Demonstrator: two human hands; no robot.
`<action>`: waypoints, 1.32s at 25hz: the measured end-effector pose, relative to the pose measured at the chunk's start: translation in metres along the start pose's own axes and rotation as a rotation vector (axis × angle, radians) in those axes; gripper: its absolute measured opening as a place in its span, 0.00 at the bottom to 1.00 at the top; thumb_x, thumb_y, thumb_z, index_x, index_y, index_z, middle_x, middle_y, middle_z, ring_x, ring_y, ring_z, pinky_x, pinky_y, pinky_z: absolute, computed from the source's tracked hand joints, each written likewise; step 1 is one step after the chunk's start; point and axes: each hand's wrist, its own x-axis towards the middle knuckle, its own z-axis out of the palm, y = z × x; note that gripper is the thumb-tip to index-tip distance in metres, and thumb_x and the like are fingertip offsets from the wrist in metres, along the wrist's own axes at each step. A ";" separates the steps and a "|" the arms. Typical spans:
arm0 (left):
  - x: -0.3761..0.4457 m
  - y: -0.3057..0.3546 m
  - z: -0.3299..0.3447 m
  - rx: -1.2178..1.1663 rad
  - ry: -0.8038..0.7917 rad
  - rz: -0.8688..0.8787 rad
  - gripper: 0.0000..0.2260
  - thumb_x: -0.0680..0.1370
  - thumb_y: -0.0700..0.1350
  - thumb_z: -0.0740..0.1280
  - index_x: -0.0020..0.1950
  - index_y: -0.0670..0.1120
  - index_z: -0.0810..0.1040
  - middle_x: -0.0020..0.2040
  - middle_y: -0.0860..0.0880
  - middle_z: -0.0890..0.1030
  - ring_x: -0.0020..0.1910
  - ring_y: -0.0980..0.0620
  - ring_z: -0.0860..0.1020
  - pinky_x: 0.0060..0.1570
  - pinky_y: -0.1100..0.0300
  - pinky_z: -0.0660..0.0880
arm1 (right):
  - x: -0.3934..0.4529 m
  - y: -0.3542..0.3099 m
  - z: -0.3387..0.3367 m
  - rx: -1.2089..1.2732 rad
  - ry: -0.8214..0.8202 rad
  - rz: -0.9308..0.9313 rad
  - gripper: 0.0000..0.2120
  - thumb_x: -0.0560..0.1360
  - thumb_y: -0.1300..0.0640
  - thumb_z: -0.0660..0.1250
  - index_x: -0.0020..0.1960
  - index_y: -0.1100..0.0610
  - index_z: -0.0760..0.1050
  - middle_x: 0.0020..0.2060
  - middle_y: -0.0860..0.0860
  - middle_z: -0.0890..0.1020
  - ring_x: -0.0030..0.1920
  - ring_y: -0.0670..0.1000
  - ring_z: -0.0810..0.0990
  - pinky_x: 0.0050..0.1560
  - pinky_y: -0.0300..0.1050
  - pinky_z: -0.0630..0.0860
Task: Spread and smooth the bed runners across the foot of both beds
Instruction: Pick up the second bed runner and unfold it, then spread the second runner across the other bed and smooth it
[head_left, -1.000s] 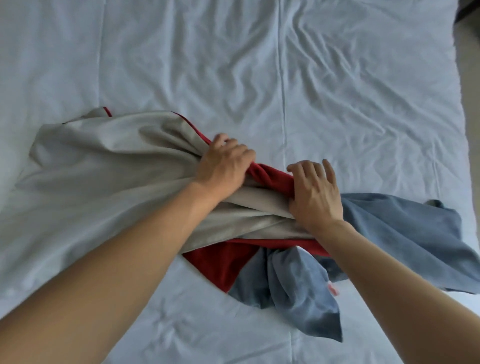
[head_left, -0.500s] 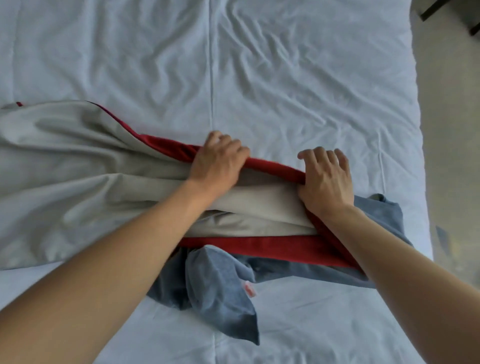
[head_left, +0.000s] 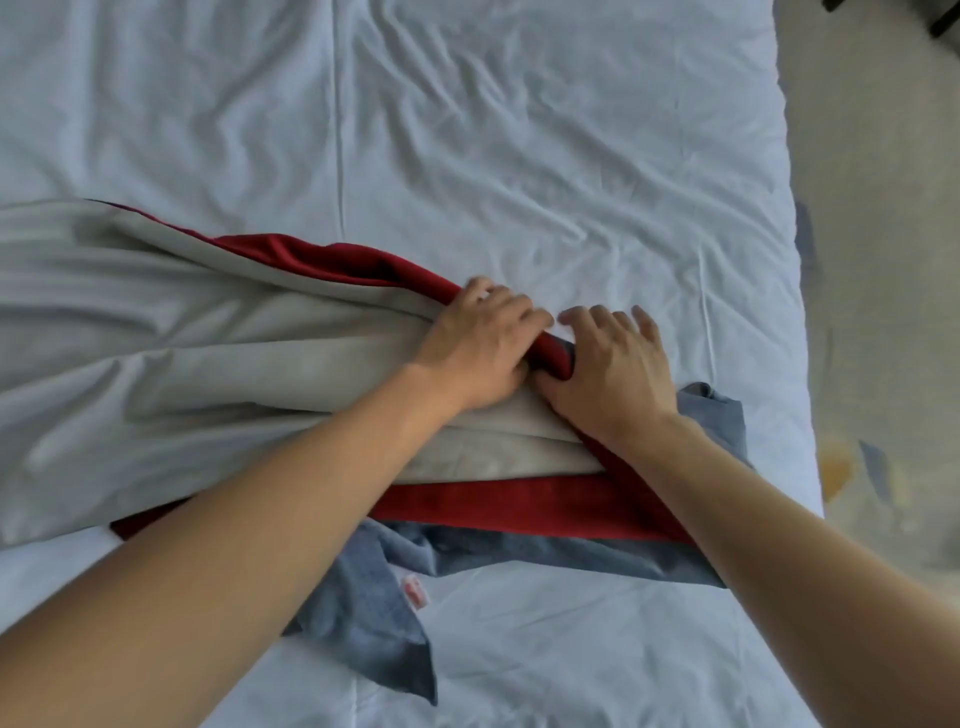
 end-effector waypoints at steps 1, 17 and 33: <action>0.006 0.014 0.005 0.001 0.008 0.042 0.11 0.71 0.41 0.68 0.53 0.45 0.80 0.46 0.46 0.82 0.48 0.42 0.79 0.57 0.49 0.69 | -0.011 0.001 0.002 0.007 0.014 -0.031 0.27 0.70 0.39 0.65 0.61 0.55 0.74 0.51 0.52 0.81 0.55 0.56 0.79 0.72 0.58 0.62; 0.076 0.069 0.006 0.126 -0.118 0.134 0.12 0.75 0.44 0.64 0.58 0.48 0.78 0.53 0.47 0.81 0.55 0.44 0.77 0.66 0.49 0.61 | -0.048 0.092 -0.017 -0.114 -0.094 0.091 0.26 0.67 0.44 0.71 0.60 0.54 0.71 0.52 0.53 0.78 0.56 0.58 0.77 0.72 0.60 0.61; -0.020 0.039 0.003 0.087 0.012 -0.206 0.14 0.72 0.51 0.71 0.55 0.50 0.77 0.52 0.49 0.76 0.54 0.45 0.74 0.57 0.50 0.62 | -0.063 0.038 -0.015 0.078 0.227 -0.091 0.23 0.70 0.54 0.67 0.64 0.58 0.76 0.63 0.57 0.76 0.66 0.59 0.72 0.75 0.63 0.55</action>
